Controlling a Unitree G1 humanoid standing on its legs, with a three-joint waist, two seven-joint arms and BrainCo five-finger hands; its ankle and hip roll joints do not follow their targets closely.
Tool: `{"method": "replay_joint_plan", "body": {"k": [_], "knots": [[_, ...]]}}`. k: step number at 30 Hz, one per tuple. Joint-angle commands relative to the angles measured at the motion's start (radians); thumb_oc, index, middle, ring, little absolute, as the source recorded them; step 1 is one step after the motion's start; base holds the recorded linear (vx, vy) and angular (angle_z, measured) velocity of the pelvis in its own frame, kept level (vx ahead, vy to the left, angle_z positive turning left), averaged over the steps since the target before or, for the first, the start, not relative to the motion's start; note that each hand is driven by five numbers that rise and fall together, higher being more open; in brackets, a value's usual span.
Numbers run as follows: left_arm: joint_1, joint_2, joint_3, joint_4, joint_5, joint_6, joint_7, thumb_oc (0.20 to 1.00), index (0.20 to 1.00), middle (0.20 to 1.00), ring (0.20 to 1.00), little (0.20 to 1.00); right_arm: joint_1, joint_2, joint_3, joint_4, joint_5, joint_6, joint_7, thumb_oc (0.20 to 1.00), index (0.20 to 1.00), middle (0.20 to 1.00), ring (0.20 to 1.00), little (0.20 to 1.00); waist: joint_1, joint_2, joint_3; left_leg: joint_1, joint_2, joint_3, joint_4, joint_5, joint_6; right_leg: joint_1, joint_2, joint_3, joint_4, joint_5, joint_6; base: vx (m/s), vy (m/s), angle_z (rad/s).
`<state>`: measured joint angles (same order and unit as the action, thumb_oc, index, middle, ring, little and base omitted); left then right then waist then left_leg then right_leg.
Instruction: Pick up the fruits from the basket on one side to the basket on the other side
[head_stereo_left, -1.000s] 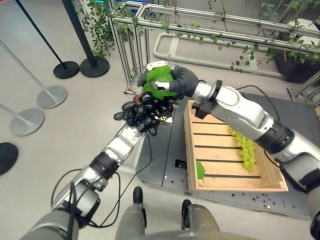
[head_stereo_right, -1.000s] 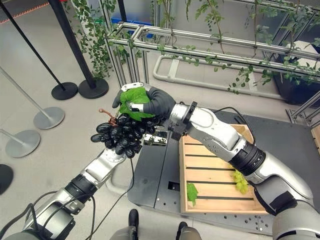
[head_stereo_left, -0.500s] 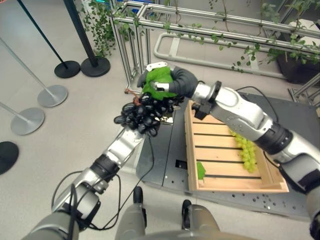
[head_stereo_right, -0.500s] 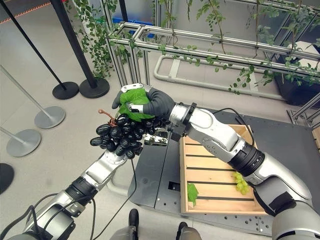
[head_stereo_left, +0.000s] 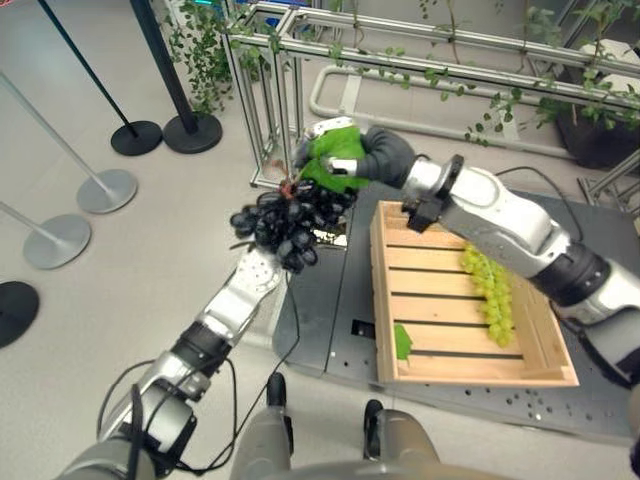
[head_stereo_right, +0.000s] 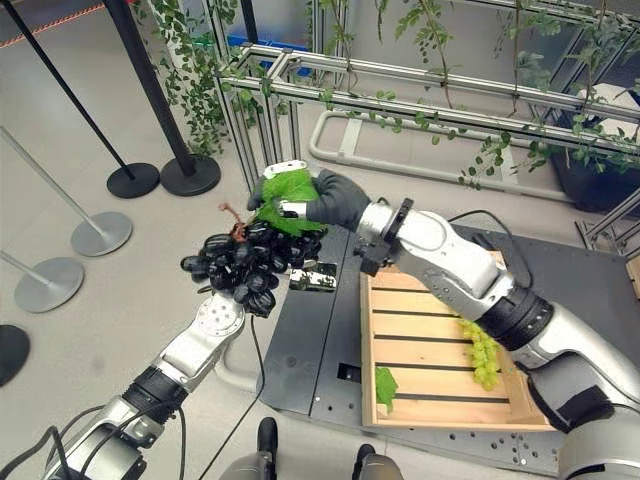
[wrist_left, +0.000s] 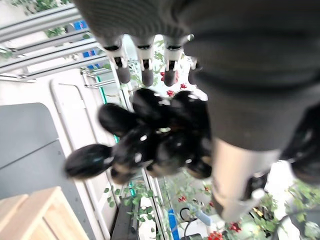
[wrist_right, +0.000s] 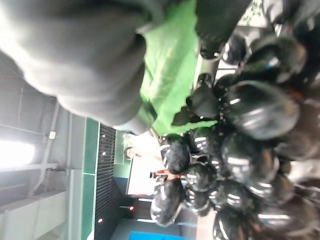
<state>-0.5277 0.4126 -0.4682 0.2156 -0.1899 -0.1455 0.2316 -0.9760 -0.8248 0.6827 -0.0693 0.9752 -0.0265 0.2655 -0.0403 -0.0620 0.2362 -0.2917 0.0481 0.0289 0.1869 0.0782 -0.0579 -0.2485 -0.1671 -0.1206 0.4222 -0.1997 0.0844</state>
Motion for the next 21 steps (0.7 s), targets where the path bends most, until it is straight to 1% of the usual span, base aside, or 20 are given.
{"method": "replay_joint_plan", "body": {"k": [1,3,6,10,15,21], "knots": [[0.004,-0.008,0.028,-0.065,-0.020,-0.073,-0.010,1.000,1.000,1.000,1.000,1.000,-0.012,-0.022,-0.111,-0.065,0.011,-0.080,-0.026,0.200,0.200,0.200,0.200,0.200,-0.005,-0.023,-0.047,-0.016,0.011,-0.048,0.150,-0.212,-0.018,0.024,-0.046,0.017,-0.145,0.081,0.068,0.00,0.000,0.00],[0.020,-0.008,0.034,-0.047,-0.020,-0.067,-0.013,1.000,1.000,1.000,1.000,1.000,-0.015,-0.056,-0.134,-0.074,0.011,-0.089,-0.031,0.200,0.200,0.200,0.200,0.200,-0.008,-0.026,-0.048,-0.015,0.011,-0.049,0.149,-0.213,-0.018,0.024,-0.045,0.018,-0.145,0.080,0.068,0.00,0.000,0.00],[0.026,-0.009,0.037,-0.039,-0.024,-0.064,-0.014,1.000,1.000,1.000,1.000,1.000,-0.023,-0.081,-0.145,-0.075,0.016,-0.098,-0.039,0.200,0.200,0.200,0.200,0.200,-0.009,-0.029,-0.048,-0.016,0.010,-0.049,0.149,-0.213,-0.019,0.024,-0.044,0.018,-0.145,0.080,0.068,0.00,0.000,0.00],[0.028,-0.012,0.036,-0.036,-0.025,-0.063,-0.012,1.000,1.000,1.000,1.000,1.000,-0.027,-0.086,-0.146,-0.074,0.022,-0.102,-0.041,0.200,0.200,0.200,0.200,0.200,-0.010,-0.029,-0.048,-0.015,0.010,-0.048,0.148,-0.213,-0.019,0.022,-0.044,0.019,-0.143,0.080,0.068,0.00,0.000,0.00],[0.020,-0.011,0.037,-0.051,0.005,-0.066,0.000,1.000,1.000,1.000,1.000,1.000,0.010,-0.064,-0.165,-0.068,0.041,-0.104,-0.043,0.200,0.200,0.200,0.200,0.200,-0.009,-0.030,-0.049,-0.013,0.010,-0.050,0.146,-0.214,-0.018,0.024,-0.044,0.018,-0.143,0.079,0.070,0.00,0.000,0.00],[-0.032,-0.021,0.017,-0.083,0.025,-0.072,0.018,1.000,1.000,1.000,1.000,1.000,0.073,0.011,-0.163,-0.029,0.040,-0.086,-0.052,0.200,0.200,0.200,0.200,0.200,-0.008,-0.027,-0.047,-0.012,0.009,-0.052,0.146,-0.215,-0.016,0.025,-0.045,0.017,-0.145,0.078,0.069,0.00,0.000,0.00]]}}
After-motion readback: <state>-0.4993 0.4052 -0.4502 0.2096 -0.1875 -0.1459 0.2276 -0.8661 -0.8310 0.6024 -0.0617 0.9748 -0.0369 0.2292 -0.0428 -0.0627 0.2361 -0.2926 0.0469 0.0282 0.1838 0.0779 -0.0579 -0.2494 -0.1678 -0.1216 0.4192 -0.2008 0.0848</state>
